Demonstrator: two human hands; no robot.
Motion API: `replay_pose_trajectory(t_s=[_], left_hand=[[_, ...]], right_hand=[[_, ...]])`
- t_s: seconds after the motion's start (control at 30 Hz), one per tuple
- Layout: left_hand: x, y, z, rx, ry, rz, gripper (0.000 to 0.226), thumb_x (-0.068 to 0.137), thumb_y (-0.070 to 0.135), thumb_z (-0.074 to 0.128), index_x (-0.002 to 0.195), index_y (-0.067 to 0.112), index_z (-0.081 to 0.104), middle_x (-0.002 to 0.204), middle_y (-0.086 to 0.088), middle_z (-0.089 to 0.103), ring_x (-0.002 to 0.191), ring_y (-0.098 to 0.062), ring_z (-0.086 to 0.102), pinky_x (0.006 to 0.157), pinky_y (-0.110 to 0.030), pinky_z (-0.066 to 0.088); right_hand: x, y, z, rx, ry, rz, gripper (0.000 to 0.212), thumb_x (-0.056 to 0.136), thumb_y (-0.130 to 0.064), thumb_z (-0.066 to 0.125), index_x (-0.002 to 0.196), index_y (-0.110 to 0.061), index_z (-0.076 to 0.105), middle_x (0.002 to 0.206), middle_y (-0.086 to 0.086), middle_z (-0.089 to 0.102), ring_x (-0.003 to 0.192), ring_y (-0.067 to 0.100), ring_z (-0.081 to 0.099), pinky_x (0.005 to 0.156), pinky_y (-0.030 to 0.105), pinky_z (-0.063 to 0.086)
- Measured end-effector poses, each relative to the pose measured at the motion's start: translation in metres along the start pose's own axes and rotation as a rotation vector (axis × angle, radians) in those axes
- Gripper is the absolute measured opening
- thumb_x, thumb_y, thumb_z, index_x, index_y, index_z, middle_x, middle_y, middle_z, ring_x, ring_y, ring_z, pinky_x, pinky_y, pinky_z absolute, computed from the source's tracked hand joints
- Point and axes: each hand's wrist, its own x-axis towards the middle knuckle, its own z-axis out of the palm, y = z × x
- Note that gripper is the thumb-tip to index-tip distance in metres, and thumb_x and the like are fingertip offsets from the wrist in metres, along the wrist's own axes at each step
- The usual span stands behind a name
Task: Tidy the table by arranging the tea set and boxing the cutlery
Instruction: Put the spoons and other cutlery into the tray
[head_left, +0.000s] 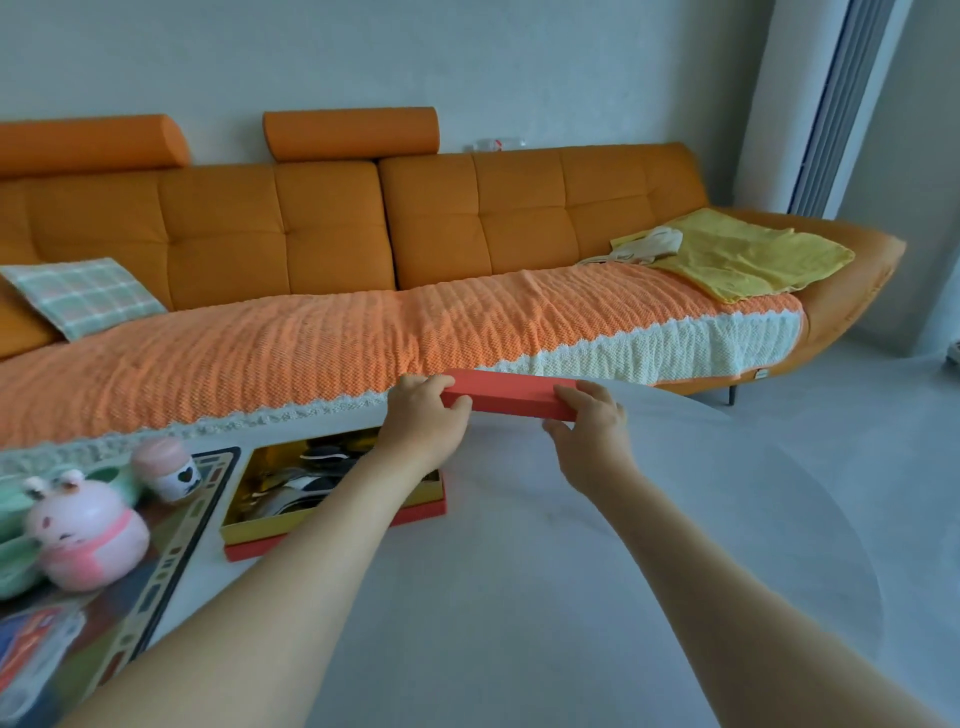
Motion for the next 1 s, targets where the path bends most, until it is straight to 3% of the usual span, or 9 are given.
replay_pose_trajectory(t_s=[0.27, 0.47, 0.67, 1.0], left_hand=[[-0.060, -0.066, -0.077, -0.090, 0.193, -0.041, 0.043, 0.097, 0.036, 0.049, 0.137, 0.022, 0.053, 0.138, 0.000, 0.037, 0.131, -0.017, 0.036, 0.103, -0.028, 0.028], [-0.098, -0.121, -0.111, -0.037, 0.219, -0.106, 0.044, 0.094, 0.037, 0.052, 0.137, 0.026, 0.055, 0.138, 0.001, 0.042, 0.133, -0.017, 0.037, 0.108, -0.035, 0.029], [-0.119, -0.148, -0.111, -0.037, 0.206, -0.093, 0.047, 0.094, 0.028, 0.055, 0.140, 0.022, 0.052, 0.138, -0.003, 0.044, 0.134, -0.018, 0.035, 0.109, -0.033, 0.027], [-0.117, -0.166, -0.099, -0.001, 0.245, -0.051, 0.053, 0.085, 0.017, 0.072, 0.137, 0.018, 0.057, 0.124, -0.006, 0.049, 0.119, -0.022, 0.049, 0.106, -0.030, 0.036]], right_hand=[[-0.040, -0.073, 0.039, 0.068, -0.099, -0.162, 0.049, 0.095, -0.019, 0.062, 0.143, -0.016, 0.048, 0.151, 0.003, 0.038, 0.137, 0.025, 0.030, 0.115, 0.037, 0.026], [-0.071, -0.108, 0.070, 0.031, -0.194, -0.248, 0.050, 0.095, -0.020, 0.060, 0.144, -0.016, 0.048, 0.151, 0.003, 0.038, 0.137, 0.025, 0.029, 0.116, 0.038, 0.025], [-0.082, -0.115, 0.082, -0.010, -0.217, -0.294, 0.049, 0.094, -0.020, 0.062, 0.141, -0.018, 0.052, 0.148, 0.002, 0.041, 0.136, 0.025, 0.031, 0.113, 0.036, 0.028], [-0.087, -0.095, 0.084, -0.024, -0.251, -0.288, 0.052, 0.087, -0.018, 0.070, 0.137, -0.017, 0.055, 0.140, 0.001, 0.045, 0.128, 0.023, 0.044, 0.111, 0.034, 0.036]])
